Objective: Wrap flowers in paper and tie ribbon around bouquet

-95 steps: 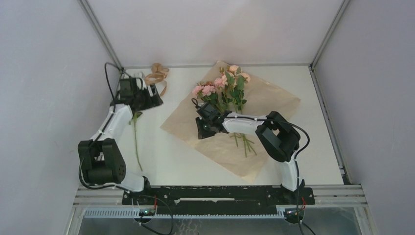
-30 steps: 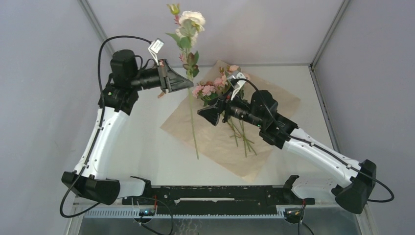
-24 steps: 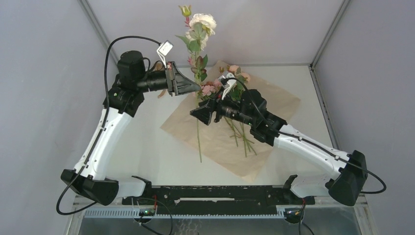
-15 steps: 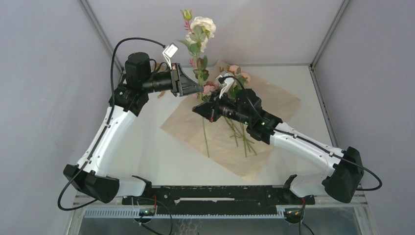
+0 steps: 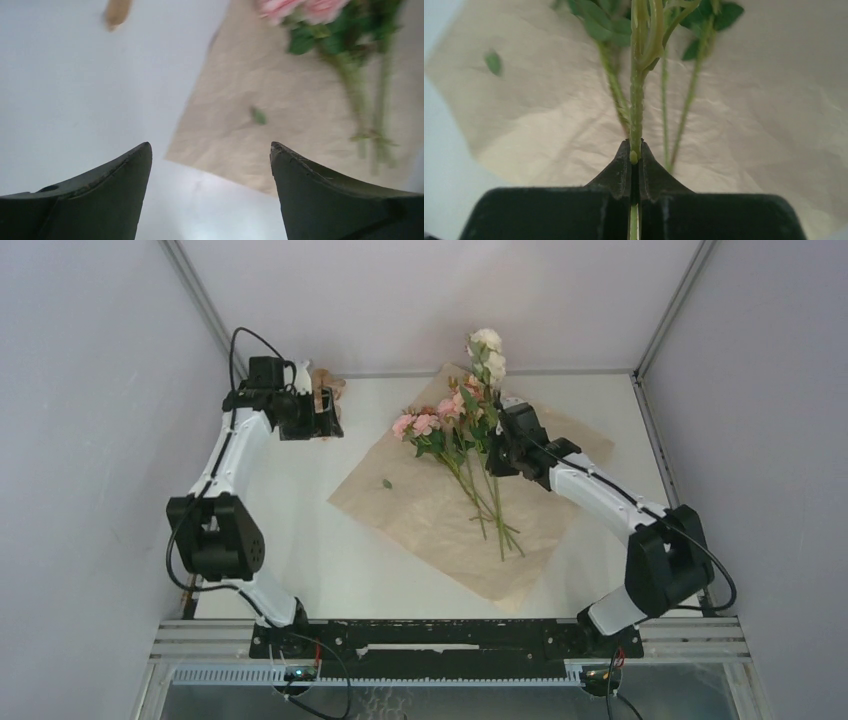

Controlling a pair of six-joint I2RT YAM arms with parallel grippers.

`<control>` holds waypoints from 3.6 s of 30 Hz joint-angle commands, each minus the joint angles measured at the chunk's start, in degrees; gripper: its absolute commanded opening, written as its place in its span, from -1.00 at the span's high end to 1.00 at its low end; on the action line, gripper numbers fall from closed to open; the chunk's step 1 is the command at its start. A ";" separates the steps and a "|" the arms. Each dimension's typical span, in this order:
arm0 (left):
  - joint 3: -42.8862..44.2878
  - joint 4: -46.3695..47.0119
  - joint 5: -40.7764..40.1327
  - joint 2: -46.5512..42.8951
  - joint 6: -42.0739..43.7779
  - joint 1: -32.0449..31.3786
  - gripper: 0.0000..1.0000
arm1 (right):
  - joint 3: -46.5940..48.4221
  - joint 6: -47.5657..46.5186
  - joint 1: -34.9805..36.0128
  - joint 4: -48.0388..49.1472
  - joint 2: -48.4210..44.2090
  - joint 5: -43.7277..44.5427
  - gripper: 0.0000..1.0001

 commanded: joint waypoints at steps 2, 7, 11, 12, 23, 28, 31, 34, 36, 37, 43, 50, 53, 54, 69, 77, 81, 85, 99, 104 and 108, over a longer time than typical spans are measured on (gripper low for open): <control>8.25 -4.63 -15.19 7.82 20.86 -0.10 -0.83 | 5.84 -7.15 -2.02 -5.53 6.54 6.01 1.00; 17.17 -7.83 -19.44 19.41 29.67 -0.10 -0.82 | 11.97 -7.43 -2.95 -9.65 15.64 6.51 0.66; 26.23 -11.35 -20.32 28.75 32.04 -0.10 -0.85 | 17.17 -6.31 -2.02 -14.55 20.02 10.03 -0.03; 28.35 -12.08 -20.66 31.04 32.87 -0.10 -0.86 | 17.85 -6.10 -1.67 -15.15 20.27 10.62 -0.09; 40.48 -16.65 -30.51 45.94 55.64 -1.76 -0.81 | 16.99 -4.44 2.87 -18.44 17.13 14.24 -0.14; 40.42 -16.92 -33.22 47.61 66.34 -2.40 -0.75 | 16.06 -3.81 4.48 -19.79 16.34 17.34 -0.13; 39.20 -14.52 -35.01 47.57 70.48 -3.56 -0.72 | 15.57 -3.09 4.91 -20.46 15.89 18.57 -0.13; 37.14 -10.93 -36.39 47.29 74.20 -4.79 -0.69 | 14.77 -2.75 4.96 -20.54 15.52 19.55 -0.13; 37.23 -9.63 -35.28 47.33 76.11 -5.18 -0.70 | 14.62 -2.69 4.84 -20.84 15.67 20.37 -0.13; 37.73 -9.82 -33.35 47.47 76.48 -5.19 -0.70 | 14.62 -2.73 4.78 -21.10 15.75 20.86 -0.13; 49.46 -15.72 -25.19 52.56 72.78 -5.20 -0.74 | 14.54 -2.30 4.61 -22.38 16.19 22.51 -0.13; 50.47 -14.52 -24.58 54.53 76.38 -5.65 -0.69 | 14.53 -2.06 4.60 -23.15 17.42 23.60 -0.12; 50.67 -14.13 -25.89 54.85 78.05 -5.68 -0.65 | 14.53 -2.01 4.60 -23.42 17.32 23.93 -0.12; 50.60 -14.47 -26.54 54.86 78.64 -5.74 -0.64 | 14.53 -2.00 4.63 -23.51 17.28 24.17 -0.12; 49.53 -21.80 -31.11 55.15 81.85 -6.33 0.96 | 14.53 -2.63 3.52 -23.95 14.44 26.90 -0.12; 43.43 -12.91 -31.68 49.04 72.24 -4.84 1.00 | 14.46 -2.41 3.25 -24.46 10.59 27.28 -0.12; 35.24 -11.03 -28.98 41.23 66.79 -1.26 1.00 | 12.38 -2.09 3.69 -24.10 7.87 27.28 -0.12; 19.70 -8.16 -28.57 31.15 64.32 4.89 1.00 | 11.01 -1.49 4.14 -23.86 5.57 26.78 -0.12; -26.35 -14.50 -22.69 -10.91 69.14 21.81 1.00 | 8.73 -2.07 10.34 -20.57 2.01 24.65 -0.13; -21.33 -29.83 -20.30 -15.80 66.04 22.30 1.00 | 8.05 -0.89 11.54 -22.67 -1.11 26.28 -0.13; -17.58 -38.31 -24.99 -31.51 68.47 22.37 1.00 | 7.50 -3.16 13.22 -20.53 -3.31 19.75 -0.13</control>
